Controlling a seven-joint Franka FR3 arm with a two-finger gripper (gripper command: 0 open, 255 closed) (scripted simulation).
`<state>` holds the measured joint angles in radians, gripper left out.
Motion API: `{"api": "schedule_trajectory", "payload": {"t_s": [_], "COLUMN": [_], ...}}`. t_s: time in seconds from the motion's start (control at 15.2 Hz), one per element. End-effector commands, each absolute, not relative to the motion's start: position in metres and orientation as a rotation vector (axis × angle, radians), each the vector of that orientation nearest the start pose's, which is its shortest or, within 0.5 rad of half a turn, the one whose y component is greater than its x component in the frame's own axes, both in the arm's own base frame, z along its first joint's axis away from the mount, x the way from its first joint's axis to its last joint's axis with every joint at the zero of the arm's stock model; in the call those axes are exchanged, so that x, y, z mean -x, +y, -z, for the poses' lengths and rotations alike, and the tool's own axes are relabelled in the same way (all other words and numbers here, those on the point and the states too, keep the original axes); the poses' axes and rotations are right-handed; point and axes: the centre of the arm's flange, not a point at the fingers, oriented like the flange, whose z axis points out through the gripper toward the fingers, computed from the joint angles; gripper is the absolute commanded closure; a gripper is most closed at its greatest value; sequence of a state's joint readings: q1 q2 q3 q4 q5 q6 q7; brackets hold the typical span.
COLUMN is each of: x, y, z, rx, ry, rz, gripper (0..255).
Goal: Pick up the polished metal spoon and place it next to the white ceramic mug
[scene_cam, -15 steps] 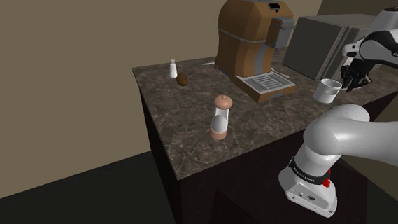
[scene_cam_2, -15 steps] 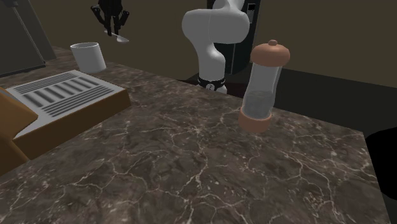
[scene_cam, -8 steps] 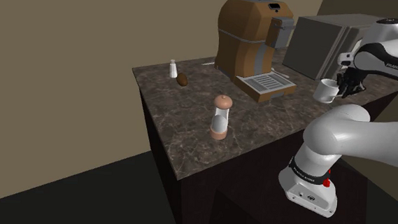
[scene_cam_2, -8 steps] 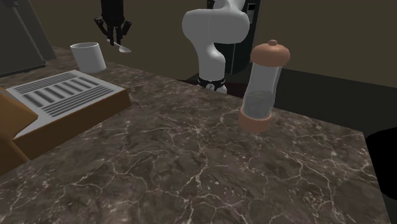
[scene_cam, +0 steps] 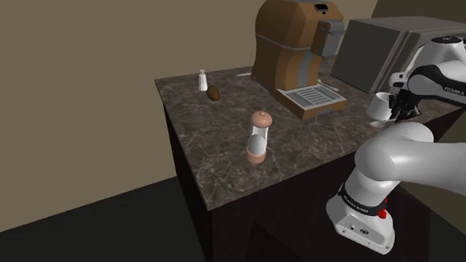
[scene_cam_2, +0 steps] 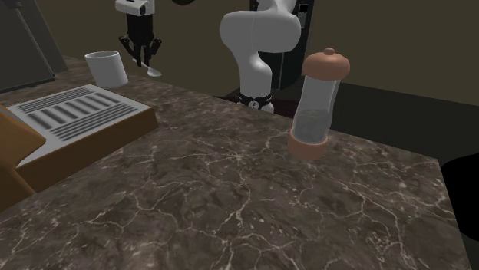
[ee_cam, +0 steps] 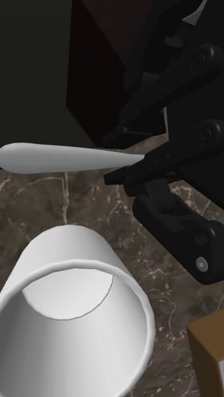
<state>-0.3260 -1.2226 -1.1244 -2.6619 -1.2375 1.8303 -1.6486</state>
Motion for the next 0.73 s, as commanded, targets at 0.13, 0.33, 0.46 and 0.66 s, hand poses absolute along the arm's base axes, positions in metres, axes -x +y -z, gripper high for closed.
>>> {"api": "schedule_trajectory", "payload": {"t_s": [0.13,0.33,0.46,0.66], "x": [0.0,0.0,0.0,0.0], "y": [-0.38,-0.38,-0.38,-0.38], "z": [-0.36,-0.346,-0.346,-0.346], "rx": [2.987,2.987,2.987,2.987], "ry": [-1.5,-1.5,-1.5,-1.5], "rz": [-0.245,-0.245,-0.245,-0.245], "gripper": [255,255,255,255]}}
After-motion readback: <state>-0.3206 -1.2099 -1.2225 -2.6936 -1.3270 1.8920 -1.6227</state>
